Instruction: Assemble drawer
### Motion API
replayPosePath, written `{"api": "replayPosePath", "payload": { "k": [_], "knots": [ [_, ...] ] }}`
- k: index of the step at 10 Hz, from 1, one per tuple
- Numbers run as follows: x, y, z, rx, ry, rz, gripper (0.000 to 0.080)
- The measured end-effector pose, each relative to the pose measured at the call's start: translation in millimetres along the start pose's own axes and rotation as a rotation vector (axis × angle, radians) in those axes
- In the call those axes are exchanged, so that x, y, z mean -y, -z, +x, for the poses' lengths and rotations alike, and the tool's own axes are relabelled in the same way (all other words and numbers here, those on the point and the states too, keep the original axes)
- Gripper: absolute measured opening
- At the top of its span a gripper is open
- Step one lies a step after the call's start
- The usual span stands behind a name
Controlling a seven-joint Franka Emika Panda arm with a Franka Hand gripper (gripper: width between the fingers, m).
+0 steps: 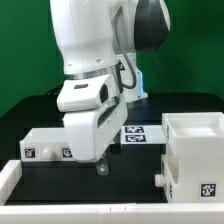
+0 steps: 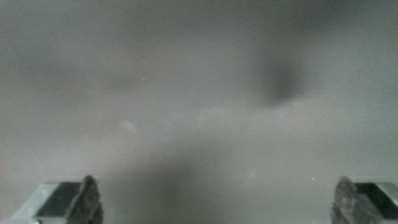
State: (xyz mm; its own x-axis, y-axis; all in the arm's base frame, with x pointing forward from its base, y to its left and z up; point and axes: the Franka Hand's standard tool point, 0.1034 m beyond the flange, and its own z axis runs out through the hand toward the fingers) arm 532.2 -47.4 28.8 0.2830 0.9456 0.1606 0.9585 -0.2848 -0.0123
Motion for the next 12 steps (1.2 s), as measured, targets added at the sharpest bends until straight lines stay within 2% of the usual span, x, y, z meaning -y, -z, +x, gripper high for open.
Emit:
{"api": "replayPosePath", "payload": {
  "k": [2, 3, 5, 6, 7, 10, 11, 12],
  "knots": [
    [-0.6, 0.7, -1.7, 0.001, -0.002, -0.001, 0.0649],
    [-4.5, 6.6, -8.9, 0.008, -0.012, -0.013, 0.0649],
    [-15.2, 29.7, -15.3, 0.019, -0.096, -0.065, 0.0649],
    [-12.2, 30.8, -9.1, 0.015, -0.174, -0.079, 0.0649],
    [-6.9, 27.6, -2.1, 0.017, -0.176, -0.059, 0.0649],
    [-7.6, 27.4, -4.3, 0.017, -0.177, -0.06, 0.0649],
    [-8.7, 29.2, -9.4, 0.019, -0.188, -0.062, 0.0649],
    [-12.9, 36.2, -26.9, 0.028, -0.219, -0.073, 0.0649]
  ]
}}
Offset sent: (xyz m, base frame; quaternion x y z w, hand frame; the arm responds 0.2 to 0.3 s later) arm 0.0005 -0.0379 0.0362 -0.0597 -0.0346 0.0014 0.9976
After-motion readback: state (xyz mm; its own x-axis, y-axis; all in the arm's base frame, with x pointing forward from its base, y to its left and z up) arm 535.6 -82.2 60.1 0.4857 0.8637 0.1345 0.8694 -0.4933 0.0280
